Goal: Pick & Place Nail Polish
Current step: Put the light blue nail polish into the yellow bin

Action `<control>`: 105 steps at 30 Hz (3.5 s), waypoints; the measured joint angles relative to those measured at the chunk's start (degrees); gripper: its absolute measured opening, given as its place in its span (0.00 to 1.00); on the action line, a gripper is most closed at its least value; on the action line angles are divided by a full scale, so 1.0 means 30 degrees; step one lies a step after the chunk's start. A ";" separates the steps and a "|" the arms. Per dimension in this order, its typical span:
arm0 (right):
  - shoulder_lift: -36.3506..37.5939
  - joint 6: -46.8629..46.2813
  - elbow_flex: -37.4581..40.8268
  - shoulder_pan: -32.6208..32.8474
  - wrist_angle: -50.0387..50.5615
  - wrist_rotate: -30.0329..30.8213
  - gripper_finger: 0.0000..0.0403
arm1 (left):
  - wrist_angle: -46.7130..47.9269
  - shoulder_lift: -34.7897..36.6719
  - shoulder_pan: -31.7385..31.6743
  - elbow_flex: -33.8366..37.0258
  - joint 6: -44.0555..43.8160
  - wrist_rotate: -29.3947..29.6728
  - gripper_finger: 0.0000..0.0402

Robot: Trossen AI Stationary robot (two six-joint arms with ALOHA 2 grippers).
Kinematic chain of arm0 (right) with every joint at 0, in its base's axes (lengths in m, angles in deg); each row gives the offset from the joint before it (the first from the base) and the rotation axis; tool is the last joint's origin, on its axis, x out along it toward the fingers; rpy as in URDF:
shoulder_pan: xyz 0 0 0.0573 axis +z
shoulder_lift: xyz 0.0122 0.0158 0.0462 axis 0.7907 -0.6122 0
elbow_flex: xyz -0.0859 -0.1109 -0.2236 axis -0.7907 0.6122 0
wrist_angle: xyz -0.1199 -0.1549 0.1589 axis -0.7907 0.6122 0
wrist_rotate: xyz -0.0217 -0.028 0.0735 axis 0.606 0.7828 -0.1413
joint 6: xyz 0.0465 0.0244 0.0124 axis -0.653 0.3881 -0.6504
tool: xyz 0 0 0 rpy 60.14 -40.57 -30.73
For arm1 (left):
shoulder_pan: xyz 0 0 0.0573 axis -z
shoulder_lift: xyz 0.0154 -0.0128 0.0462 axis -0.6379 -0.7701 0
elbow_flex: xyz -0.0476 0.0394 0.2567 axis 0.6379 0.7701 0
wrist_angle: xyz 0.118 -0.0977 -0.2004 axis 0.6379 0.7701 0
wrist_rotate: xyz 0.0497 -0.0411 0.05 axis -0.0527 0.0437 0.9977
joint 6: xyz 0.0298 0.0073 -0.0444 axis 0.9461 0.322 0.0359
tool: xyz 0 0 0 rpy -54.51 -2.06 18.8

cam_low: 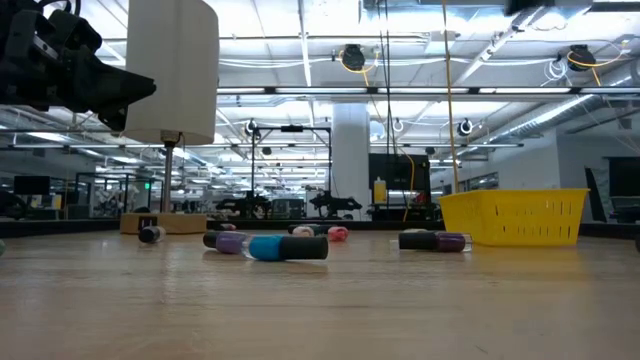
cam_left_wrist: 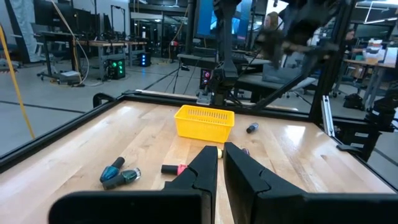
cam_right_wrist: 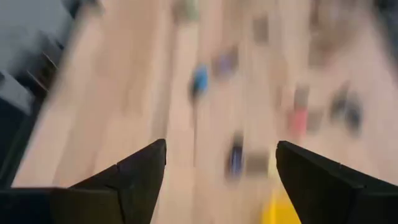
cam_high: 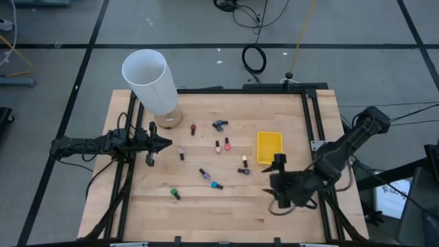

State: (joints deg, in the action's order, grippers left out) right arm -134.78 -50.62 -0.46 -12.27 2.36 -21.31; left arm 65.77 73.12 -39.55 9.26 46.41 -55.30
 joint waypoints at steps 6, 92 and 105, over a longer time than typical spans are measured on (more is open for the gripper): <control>-0.1632 -0.6202 0.0857 -0.0677 0.5079 -0.6498 0.67 | 0.0000 0.0000 0.0004 -0.0002 0.0000 0.0000 0.06; 0.5546 -0.5918 1.0951 -0.2575 -0.7401 -0.6646 0.25 | 0.0003 0.0000 0.0004 -0.0002 0.0000 -0.0004 0.06; 0.5559 -0.3271 1.0929 -0.5188 -0.8910 -0.6640 0.24 | 0.0005 0.0000 0.0001 -0.0002 -0.0002 -0.0002 0.06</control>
State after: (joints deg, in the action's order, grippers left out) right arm -118.11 -60.43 32.32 -27.83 -24.37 -41.23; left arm 65.78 73.12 -39.54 9.25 46.41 -55.30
